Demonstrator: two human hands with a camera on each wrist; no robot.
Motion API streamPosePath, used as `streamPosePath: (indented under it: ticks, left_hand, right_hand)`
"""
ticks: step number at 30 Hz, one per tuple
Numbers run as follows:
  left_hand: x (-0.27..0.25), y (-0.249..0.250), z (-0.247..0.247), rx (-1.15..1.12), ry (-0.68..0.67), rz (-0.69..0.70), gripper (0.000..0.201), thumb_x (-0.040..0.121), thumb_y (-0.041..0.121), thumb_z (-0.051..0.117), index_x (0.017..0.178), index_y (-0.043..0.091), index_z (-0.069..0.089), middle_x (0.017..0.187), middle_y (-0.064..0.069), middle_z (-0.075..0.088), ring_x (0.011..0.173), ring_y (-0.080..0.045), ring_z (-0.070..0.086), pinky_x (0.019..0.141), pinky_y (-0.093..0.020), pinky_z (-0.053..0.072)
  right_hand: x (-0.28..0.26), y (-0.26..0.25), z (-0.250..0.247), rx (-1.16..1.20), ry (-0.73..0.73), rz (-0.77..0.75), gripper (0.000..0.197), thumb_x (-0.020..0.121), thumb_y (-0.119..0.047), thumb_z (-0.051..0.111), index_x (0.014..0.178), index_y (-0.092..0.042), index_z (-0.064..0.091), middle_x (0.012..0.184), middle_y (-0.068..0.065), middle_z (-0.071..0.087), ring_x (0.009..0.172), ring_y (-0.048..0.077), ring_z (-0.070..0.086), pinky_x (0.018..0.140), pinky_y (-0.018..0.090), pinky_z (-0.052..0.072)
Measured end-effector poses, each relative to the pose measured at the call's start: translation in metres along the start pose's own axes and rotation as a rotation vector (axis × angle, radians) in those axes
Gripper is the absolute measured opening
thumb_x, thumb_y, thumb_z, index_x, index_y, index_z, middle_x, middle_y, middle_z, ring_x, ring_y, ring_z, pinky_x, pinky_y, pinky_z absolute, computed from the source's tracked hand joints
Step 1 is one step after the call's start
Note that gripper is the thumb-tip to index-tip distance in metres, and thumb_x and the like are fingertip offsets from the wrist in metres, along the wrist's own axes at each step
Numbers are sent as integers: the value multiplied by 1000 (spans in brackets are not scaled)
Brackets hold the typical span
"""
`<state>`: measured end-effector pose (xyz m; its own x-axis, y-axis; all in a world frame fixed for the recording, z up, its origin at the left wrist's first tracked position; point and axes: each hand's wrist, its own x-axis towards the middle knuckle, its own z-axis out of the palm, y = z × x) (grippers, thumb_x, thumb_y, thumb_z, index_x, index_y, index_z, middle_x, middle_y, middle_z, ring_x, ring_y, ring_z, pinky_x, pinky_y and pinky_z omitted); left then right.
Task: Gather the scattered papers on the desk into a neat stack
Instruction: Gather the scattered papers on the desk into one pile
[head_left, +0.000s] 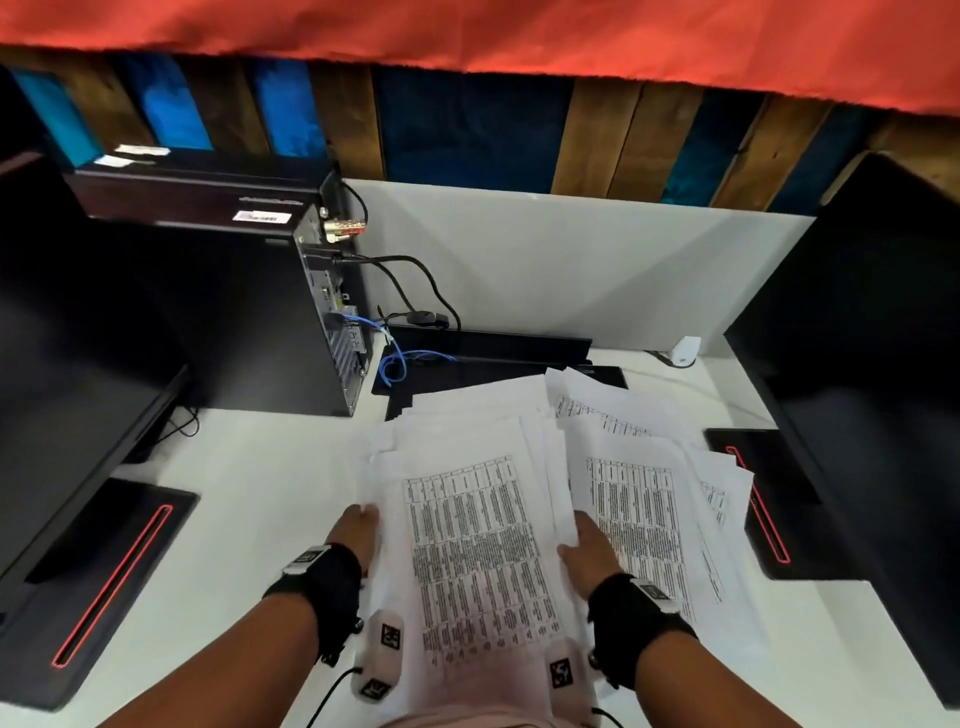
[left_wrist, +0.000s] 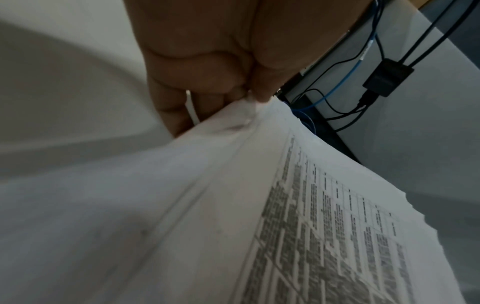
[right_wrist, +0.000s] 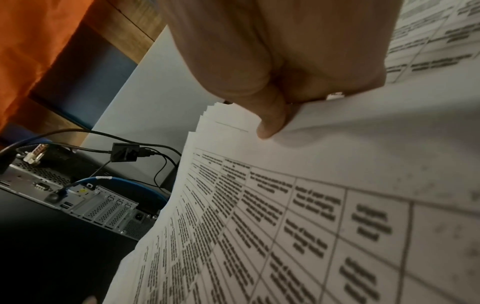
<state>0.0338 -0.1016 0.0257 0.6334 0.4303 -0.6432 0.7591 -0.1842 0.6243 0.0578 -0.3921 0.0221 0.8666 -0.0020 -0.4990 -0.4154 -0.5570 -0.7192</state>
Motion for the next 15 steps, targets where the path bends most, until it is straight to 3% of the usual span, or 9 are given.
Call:
streamPosePath:
  ticks: [2, 3, 5, 7, 9, 12, 13, 15]
  left_hand:
    - [-10, 5, 7, -25, -38, -17, 70, 96, 53, 29, 143, 0, 30, 146, -24, 38, 131, -36, 44, 107, -38, 36]
    - [-16, 7, 12, -27, -71, -11, 77, 94, 54, 36, 146, 1, 21, 151, -22, 32, 136, -34, 36, 108, -36, 31]
    - [-24, 5, 19, -37, -94, 24, 90, 87, 41, 61, 147, 0, 9, 150, -21, 29, 136, -34, 34, 100, -36, 34]
    - [-21, -1, 20, 18, -76, 20, 90, 82, 19, 71, 144, -2, 10, 143, -25, 34, 129, -37, 40, 90, -36, 38]
    - [-15, -4, 17, 32, -54, -2, 87, 79, 6, 73, 141, -4, 14, 140, -28, 37, 126, -40, 42, 93, -40, 40]
    - [-8, -15, 9, 20, -69, 34, 81, 77, 2, 73, 139, -5, 22, 136, -26, 42, 122, -38, 46, 90, -38, 41]
    - [-9, -19, 8, 24, -77, 61, 80, 78, 5, 73, 139, -5, 22, 136, -25, 43, 122, -36, 46, 89, -37, 41]
    - [-7, -25, 5, 54, -112, 94, 83, 78, 13, 75, 140, -2, 21, 138, -20, 42, 123, -33, 45, 93, -38, 41]
  right_hand:
    - [-1, -4, 8, -8, -34, 14, 51, 96, -6, 41, 145, -12, 30, 140, 12, 48, 129, 29, 46, 103, 31, 36]
    - [-2, -5, 11, -49, -87, 17, 57, 98, -15, 42, 150, -13, 19, 150, 11, 38, 136, 29, 40, 109, 32, 32]
    - [-2, -7, 18, -147, -217, -8, 74, 97, -36, 44, 153, -16, -1, 160, 7, 17, 146, 26, 24, 118, 35, 22]
    - [2, -6, 16, -224, -268, -14, 85, 92, -52, 43, 153, -21, -8, 161, 9, 13, 146, 29, 21, 119, 40, 20]
    - [6, 0, -2, -263, -115, 21, 84, 88, -59, 45, 153, -25, 4, 155, 15, 27, 141, 34, 31, 116, 46, 27]
    - [0, 18, -52, -296, 410, 223, 68, 82, -48, 59, 141, -22, 35, 138, 16, 43, 128, 36, 40, 105, 53, 34]
    - [-7, 25, -70, -299, 535, 329, 67, 80, -46, 62, 137, -19, 38, 136, 16, 42, 127, 37, 39, 103, 54, 34]
    - [-16, 46, -98, -265, 634, 506, 79, 75, -51, 67, 136, -10, 37, 136, 20, 41, 127, 38, 38, 103, 55, 34]
